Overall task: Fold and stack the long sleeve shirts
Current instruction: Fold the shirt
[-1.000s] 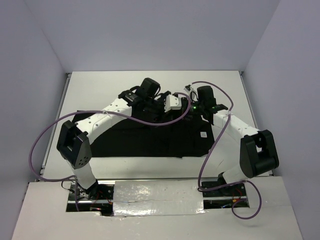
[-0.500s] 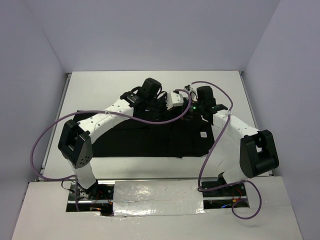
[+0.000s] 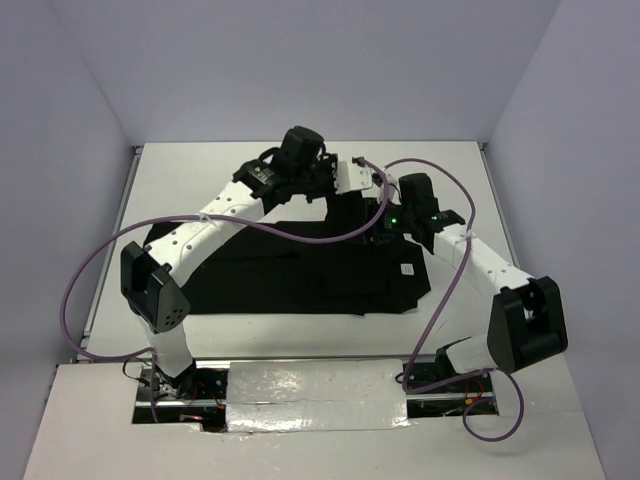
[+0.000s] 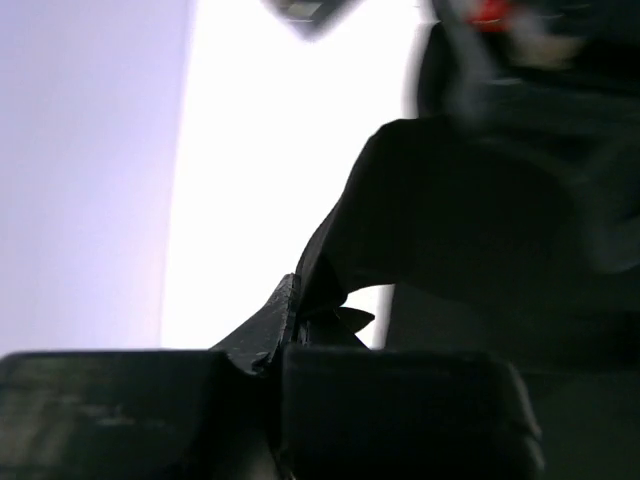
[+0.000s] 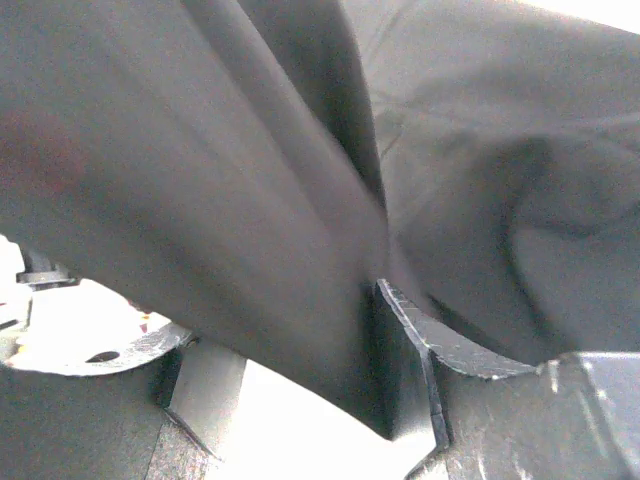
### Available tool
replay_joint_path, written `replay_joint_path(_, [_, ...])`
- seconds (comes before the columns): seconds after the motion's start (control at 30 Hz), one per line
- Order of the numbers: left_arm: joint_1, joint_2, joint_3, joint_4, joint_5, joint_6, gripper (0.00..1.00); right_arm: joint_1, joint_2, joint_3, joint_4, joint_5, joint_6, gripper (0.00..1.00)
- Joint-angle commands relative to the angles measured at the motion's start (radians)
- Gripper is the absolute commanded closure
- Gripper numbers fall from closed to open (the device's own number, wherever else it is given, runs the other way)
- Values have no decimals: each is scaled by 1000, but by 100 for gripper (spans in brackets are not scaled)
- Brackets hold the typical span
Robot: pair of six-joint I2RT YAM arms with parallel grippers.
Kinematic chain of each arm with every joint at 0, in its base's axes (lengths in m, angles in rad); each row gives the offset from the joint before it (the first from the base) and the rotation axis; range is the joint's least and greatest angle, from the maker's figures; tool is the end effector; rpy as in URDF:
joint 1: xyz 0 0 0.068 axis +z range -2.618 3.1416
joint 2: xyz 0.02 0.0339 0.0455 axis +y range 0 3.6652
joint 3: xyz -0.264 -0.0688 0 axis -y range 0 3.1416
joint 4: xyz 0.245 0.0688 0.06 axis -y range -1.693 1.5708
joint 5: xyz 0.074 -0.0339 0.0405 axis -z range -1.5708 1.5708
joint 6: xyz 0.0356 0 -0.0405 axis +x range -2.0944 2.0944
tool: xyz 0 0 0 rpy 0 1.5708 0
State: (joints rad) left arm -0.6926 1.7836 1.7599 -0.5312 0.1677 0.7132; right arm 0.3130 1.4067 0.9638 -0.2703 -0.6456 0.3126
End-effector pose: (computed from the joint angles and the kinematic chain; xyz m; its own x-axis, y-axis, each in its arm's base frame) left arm 0.3155 -0.2695 0.3682 0.1767 0.6916 -0.7003 0.8240 0.2852 0.4896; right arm 0.2802 0.1132 0.2561 -0.8011 -0.0011 -0.5986 -0.4545 0.6517 0.6072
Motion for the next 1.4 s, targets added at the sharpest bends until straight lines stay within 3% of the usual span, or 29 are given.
replay_joint_path(0.0, [-5,-12,127,-78,-100,193,100,-9,-69,12,-14,64,-75,42])
replay_joint_path(0.33, [-22,-24,208,-84,-211,206,100,-9,-54,19,31,179,-47,43])
replay_joint_path(0.47, [-31,-23,272,-82,-234,206,100,-11,-32,7,80,138,-53,53])
replay_joint_path(0.73, [-50,-26,326,-84,-284,218,100,-23,24,-50,163,152,-35,51])
replay_joint_path(1.0, [-58,-23,228,-99,-284,223,100,-35,69,-59,174,191,-21,52])
replay_joint_path(1.37, [-81,11,130,-85,-378,143,100,-141,35,-88,91,310,49,47])
